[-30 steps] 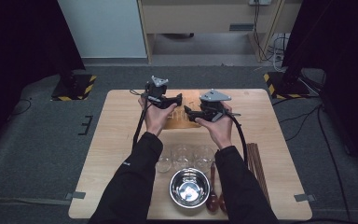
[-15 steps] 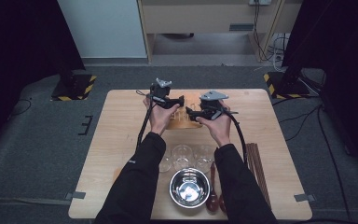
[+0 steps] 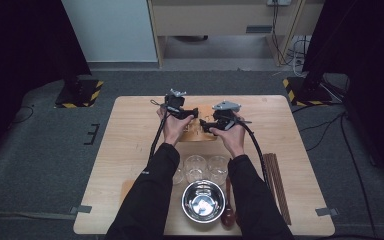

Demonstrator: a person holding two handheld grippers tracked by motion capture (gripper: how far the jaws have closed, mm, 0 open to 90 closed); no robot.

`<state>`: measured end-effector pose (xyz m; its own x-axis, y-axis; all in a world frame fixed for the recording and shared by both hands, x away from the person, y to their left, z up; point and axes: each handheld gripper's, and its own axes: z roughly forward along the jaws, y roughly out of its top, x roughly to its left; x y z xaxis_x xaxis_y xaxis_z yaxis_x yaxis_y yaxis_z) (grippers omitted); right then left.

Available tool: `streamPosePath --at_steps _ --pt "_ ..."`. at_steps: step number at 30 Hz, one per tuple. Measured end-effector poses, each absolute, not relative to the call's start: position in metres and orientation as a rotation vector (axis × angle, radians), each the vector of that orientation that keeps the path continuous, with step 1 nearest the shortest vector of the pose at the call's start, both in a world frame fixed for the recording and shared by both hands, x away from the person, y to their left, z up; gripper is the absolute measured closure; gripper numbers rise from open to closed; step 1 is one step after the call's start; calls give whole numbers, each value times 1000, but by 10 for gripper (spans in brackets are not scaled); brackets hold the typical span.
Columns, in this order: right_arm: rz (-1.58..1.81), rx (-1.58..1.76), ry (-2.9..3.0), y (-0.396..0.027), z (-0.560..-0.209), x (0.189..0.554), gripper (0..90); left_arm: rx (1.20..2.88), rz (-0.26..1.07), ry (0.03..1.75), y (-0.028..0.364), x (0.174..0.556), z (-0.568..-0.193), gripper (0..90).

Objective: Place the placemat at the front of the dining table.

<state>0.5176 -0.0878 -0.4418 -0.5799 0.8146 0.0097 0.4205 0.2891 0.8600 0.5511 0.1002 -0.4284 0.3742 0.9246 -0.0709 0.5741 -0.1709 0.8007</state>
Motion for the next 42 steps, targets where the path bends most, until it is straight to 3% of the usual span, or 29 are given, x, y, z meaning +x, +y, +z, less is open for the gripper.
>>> streamPosePath --at_steps 42 --pt "997 1317 2342 -77 -519 539 255 2021 405 1416 98 572 -514 178"
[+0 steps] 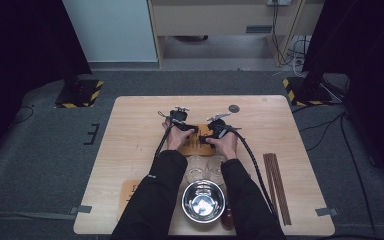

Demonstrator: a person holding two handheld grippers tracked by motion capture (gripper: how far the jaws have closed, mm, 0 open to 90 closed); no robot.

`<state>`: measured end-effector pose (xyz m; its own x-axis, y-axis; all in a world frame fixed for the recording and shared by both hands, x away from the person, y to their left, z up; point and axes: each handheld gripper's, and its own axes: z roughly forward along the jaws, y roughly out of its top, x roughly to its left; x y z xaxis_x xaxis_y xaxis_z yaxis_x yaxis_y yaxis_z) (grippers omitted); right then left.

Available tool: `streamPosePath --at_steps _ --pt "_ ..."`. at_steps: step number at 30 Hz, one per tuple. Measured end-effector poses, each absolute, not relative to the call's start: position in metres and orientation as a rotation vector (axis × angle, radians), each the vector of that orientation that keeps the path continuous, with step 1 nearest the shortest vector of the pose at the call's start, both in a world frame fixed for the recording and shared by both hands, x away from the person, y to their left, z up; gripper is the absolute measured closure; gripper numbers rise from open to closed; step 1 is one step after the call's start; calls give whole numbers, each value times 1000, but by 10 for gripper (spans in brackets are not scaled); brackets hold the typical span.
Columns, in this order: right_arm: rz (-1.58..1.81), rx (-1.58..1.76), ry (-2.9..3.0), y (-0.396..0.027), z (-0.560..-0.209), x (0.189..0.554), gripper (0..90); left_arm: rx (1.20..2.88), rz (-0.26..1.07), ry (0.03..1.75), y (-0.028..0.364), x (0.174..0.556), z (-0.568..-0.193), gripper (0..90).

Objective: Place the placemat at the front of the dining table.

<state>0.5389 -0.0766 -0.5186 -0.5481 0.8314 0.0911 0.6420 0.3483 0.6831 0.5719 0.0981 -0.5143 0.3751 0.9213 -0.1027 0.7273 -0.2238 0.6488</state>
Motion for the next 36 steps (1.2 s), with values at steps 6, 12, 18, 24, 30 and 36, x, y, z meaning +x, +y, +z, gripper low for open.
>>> streamPosePath --at_steps 6,12,18,24,30,36 --pt "981 1339 2362 -75 -522 539 255 2040 372 1435 100 573 -519 177" --pt "965 1361 2373 -74 -524 539 254 2050 362 1433 99 573 -521 177" --pt "950 1367 2369 -73 -524 539 251 2057 369 1415 99 573 -522 175" --pt "962 1357 2374 -72 -524 538 242 2069 373 1403 98 573 -522 175" --pt "974 1334 2374 -72 -522 538 227 2069 364 1410 99 573 -522 172" --pt "989 1304 2359 -73 -519 537 231 2060 349 1424 102 572 -521 172"
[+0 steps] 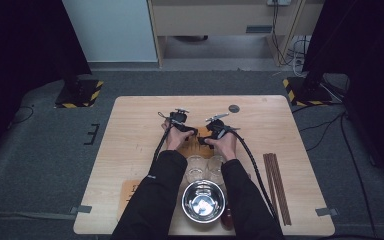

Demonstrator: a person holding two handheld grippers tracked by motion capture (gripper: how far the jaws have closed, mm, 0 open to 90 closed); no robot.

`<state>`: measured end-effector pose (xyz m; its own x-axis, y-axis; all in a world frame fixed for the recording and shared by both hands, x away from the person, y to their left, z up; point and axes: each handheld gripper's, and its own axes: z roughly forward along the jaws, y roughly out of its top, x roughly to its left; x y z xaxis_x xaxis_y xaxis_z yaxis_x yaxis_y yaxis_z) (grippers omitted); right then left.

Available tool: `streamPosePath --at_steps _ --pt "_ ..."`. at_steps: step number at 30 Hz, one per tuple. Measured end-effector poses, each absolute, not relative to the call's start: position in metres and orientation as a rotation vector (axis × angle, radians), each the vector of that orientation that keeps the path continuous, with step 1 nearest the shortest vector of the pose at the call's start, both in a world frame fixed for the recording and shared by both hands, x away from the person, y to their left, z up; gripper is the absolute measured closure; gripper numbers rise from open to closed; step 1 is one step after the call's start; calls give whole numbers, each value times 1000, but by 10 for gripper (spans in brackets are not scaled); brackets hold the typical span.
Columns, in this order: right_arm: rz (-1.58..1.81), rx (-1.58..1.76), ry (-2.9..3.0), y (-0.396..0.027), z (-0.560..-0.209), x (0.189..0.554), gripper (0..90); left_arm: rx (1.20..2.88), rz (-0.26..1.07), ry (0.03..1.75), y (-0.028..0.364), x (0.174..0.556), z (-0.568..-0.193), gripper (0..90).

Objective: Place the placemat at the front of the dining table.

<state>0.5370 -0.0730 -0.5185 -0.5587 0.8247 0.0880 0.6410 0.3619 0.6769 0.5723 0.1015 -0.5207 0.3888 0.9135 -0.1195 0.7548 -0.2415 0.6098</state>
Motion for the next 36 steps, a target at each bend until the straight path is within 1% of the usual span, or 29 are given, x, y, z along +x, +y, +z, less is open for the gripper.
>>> streamPosePath --at_steps 6,12,24,29,36 --pt "981 1288 2355 -76 -513 535 236 2022 349 1408 106 571 -513 166" --pt "1029 1250 2316 -83 -499 534 240 2007 383 1372 112 566 -499 160" --pt "1095 1179 2277 -101 -481 531 217 2028 450 1230 126 542 -469 159" --pt "1076 1141 2287 -110 -484 531 209 2061 476 1196 137 533 -472 140" --pt "1039 1077 2356 -106 -498 528 227 2091 426 1210 150 529 -495 124"
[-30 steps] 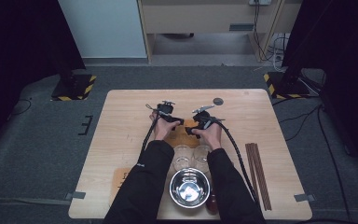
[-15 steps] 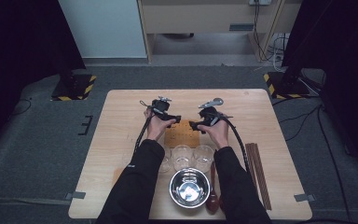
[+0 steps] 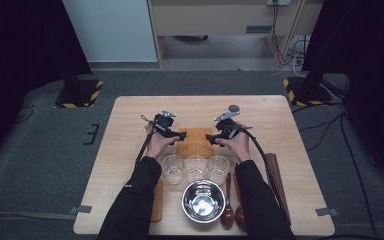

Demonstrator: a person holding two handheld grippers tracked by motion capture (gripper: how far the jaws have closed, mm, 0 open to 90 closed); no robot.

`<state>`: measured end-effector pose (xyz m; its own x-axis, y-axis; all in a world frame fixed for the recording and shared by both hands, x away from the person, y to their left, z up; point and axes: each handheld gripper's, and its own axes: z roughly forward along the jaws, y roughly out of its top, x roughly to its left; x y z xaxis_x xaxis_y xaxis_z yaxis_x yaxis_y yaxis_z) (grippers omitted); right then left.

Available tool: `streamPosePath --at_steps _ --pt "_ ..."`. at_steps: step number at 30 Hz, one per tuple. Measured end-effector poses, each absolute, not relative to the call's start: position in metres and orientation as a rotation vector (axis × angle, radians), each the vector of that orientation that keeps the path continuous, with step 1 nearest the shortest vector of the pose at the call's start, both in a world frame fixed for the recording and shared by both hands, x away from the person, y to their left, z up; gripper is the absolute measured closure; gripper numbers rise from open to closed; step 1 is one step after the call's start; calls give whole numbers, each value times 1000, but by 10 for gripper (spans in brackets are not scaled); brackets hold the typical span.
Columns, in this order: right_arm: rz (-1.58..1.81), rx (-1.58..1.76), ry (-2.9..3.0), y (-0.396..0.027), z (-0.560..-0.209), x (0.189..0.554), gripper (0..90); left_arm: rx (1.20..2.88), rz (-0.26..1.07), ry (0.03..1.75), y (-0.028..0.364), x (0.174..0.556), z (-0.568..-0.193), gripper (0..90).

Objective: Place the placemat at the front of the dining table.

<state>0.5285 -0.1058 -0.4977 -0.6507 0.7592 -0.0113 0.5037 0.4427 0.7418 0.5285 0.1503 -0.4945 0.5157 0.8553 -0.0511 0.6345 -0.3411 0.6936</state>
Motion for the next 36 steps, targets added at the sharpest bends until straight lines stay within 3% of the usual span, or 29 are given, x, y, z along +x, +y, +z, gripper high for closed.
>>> streamPosePath --at_steps 15,36 --pt "944 1024 2452 -99 -520 531 243 2186 348 1171 150 529 -527 105" --pt "949 1003 2457 -96 -528 534 203 2215 375 1114 158 527 -530 44"
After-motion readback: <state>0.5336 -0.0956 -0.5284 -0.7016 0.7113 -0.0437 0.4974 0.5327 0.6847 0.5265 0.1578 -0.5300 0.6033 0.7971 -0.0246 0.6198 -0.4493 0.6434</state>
